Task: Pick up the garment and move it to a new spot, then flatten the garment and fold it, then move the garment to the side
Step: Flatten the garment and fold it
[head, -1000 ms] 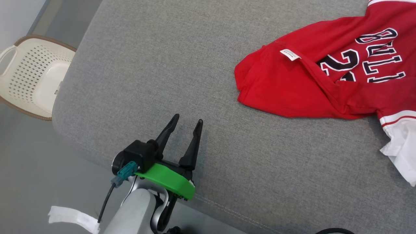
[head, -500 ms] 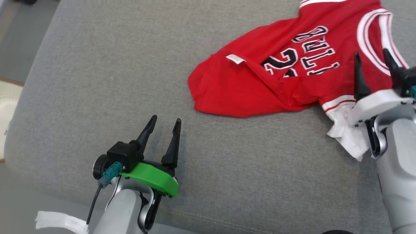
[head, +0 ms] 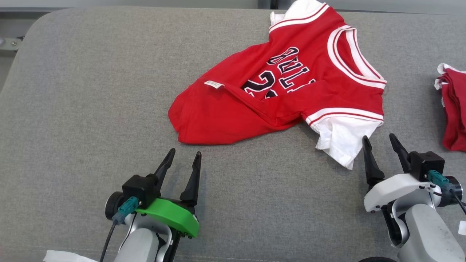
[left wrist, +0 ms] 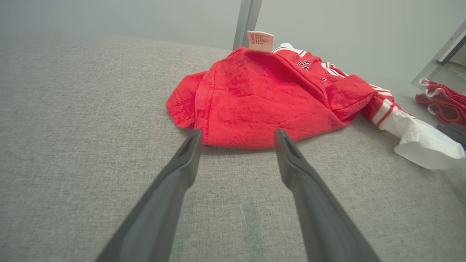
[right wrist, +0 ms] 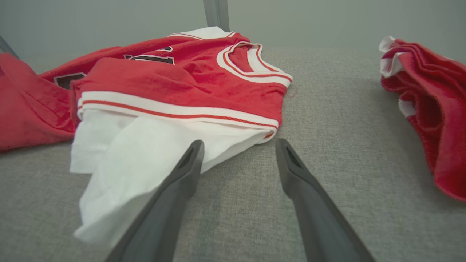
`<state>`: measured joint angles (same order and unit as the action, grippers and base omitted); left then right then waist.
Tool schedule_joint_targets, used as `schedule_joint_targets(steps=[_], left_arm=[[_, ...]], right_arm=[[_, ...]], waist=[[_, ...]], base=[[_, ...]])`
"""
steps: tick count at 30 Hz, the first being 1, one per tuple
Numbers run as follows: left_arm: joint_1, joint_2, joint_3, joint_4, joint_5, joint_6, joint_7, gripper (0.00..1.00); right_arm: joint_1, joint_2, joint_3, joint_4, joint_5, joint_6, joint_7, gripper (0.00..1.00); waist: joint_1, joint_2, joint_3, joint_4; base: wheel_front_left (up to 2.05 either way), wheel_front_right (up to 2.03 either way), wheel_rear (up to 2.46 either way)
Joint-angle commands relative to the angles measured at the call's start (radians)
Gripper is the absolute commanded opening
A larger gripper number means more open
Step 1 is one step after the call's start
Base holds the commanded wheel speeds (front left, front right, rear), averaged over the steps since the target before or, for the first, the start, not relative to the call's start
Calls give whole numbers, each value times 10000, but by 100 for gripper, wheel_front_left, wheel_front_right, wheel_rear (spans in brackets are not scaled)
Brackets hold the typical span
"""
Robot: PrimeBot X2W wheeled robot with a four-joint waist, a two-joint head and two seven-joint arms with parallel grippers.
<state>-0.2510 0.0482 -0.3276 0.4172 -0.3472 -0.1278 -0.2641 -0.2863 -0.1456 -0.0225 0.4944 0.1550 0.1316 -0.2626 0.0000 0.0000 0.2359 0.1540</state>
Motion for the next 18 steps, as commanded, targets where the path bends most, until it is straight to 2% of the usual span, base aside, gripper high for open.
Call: schedule_joint_targets(steps=[1, 18], left_arm=[[111, 46, -12, 7, 63, -39, 3, 100], [130, 44, -213, -18, 28, -43, 3, 100]], right_arm=[[100, 6, -7, -14, 83, -19, -24, 100], [395, 511, 938, 135, 1350, -18, -23, 100]], waist=[[0, 0, -106, -104], [0, 0, -238, -66]], base=[[0, 0, 0], [0, 0, 0]])
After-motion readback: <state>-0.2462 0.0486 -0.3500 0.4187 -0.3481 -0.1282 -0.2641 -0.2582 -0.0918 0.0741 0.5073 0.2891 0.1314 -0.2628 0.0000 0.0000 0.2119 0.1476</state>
